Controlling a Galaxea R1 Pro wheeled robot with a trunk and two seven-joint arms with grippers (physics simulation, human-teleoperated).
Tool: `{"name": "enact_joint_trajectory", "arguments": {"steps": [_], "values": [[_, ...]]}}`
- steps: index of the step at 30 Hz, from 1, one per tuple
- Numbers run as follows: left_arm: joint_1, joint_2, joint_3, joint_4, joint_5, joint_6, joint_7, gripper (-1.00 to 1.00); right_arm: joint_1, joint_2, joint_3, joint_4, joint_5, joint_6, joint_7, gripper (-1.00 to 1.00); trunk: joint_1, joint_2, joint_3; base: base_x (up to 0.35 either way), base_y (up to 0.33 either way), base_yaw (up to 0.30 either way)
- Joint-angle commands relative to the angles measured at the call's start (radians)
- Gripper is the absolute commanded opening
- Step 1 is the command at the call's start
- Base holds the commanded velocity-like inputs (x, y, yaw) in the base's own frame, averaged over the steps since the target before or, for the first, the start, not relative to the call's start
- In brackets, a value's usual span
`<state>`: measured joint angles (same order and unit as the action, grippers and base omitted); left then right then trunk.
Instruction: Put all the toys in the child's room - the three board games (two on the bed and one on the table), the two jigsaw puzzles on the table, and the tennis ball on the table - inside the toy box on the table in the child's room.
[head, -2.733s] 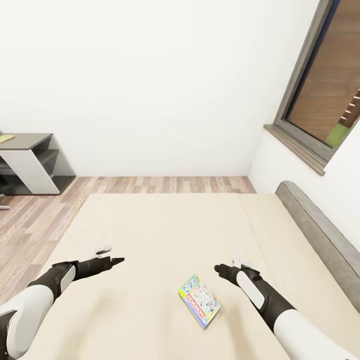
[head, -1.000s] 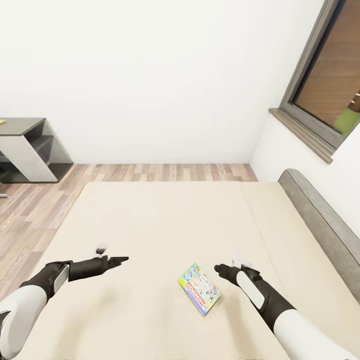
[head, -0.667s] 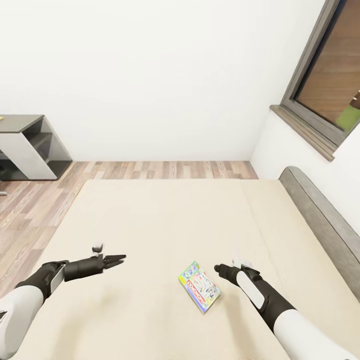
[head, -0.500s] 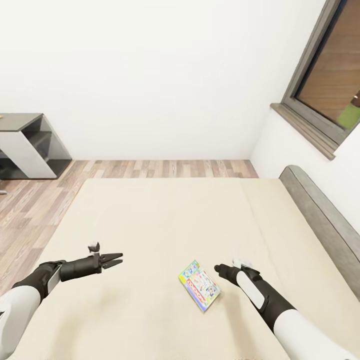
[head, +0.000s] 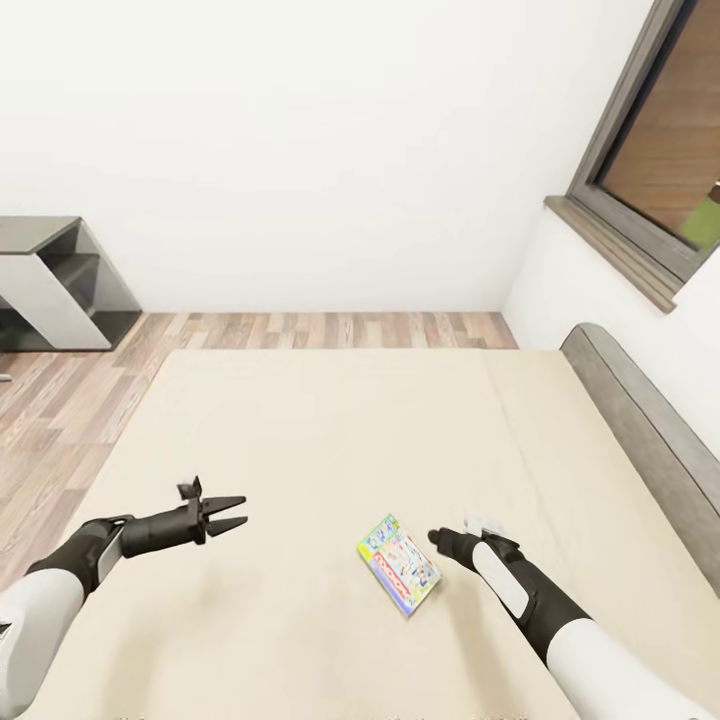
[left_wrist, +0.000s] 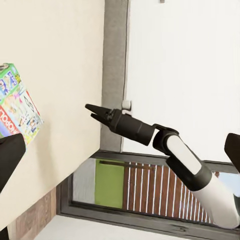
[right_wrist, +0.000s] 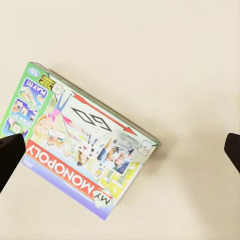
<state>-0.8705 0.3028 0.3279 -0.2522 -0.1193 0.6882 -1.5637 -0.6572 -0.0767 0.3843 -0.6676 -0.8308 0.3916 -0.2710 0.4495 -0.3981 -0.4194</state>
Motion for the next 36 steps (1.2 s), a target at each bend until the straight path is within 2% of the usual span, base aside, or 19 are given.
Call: {"name": "enact_joint_trajectory", "arguments": {"steps": [1,5,9,13,17,23,30,33,34,36], "values": [[-0.001,-0.001,0.006,-0.004,-0.011,0.014,-0.007,1.0,-0.001,-0.001,0.007,-0.002,-0.01,0.001,-0.01,1.0,0.0,-0.002,-0.003,0.0,0.0,0.0],[-0.001,-0.02,-0.001,-0.016,-0.011,0.027,-0.007,1.0,-0.001,0.002,0.007,-0.003,-0.01,0.0,-0.01,1.0,0.0,-0.002,-0.01,0.0,0.0,0.0],[-0.001,-0.035,-0.031,-0.028,-0.012,0.03,-0.007,1.0,-0.001,0.004,0.007,-0.003,-0.01,0.0,-0.01,1.0,0.0,-0.002,-0.017,0.0,0.0,0.0],[0.0,-0.04,-0.08,-0.091,-0.012,0.034,-0.007,1.0,-0.001,0.004,0.007,-0.003,-0.01,0.0,-0.011,1.0,0.0,-0.002,-0.023,0.0,0.0,0.0],[0.006,-0.042,-0.106,-0.166,-0.012,0.061,-0.007,1.0,-0.001,0.005,0.007,-0.003,-0.009,0.0,-0.011,1.0,0.0,-0.002,-0.03,0.0,0.0,0.0],[0.048,-0.044,-0.149,-0.345,-0.013,0.097,-0.007,1.0,-0.001,0.005,0.007,-0.003,-0.01,0.0,-0.011,1.0,0.0,-0.002,-0.04,0.0,0.0,0.0],[0.112,-0.043,-0.159,-0.516,-0.013,0.168,-0.007,1.0,-0.001,0.005,0.007,-0.003,-0.01,0.0,-0.011,1.0,0.0,-0.002,-0.051,0.0,0.0,0.0],[0.157,-0.044,-0.16,-0.625,-0.01,0.205,-0.007,1.0,-0.001,0.005,0.007,-0.003,-0.009,0.0,-0.011,1.0,0.0,-0.002,-0.056,0.0,0.0,0.0],[0.184,-0.044,-0.16,-0.689,-0.009,0.231,-0.007,1.0,-0.001,0.005,0.007,-0.003,-0.01,0.0,-0.011,1.0,0.0,-0.002,-0.058,0.0,0.0,0.0],[0.207,-0.043,-0.16,-0.745,-0.008,0.256,-0.007,1.0,-0.001,0.005,0.007,-0.003,-0.01,0.0,-0.011,1.0,0.0,-0.002,-0.061,0.0,0.0,0.0]]}}
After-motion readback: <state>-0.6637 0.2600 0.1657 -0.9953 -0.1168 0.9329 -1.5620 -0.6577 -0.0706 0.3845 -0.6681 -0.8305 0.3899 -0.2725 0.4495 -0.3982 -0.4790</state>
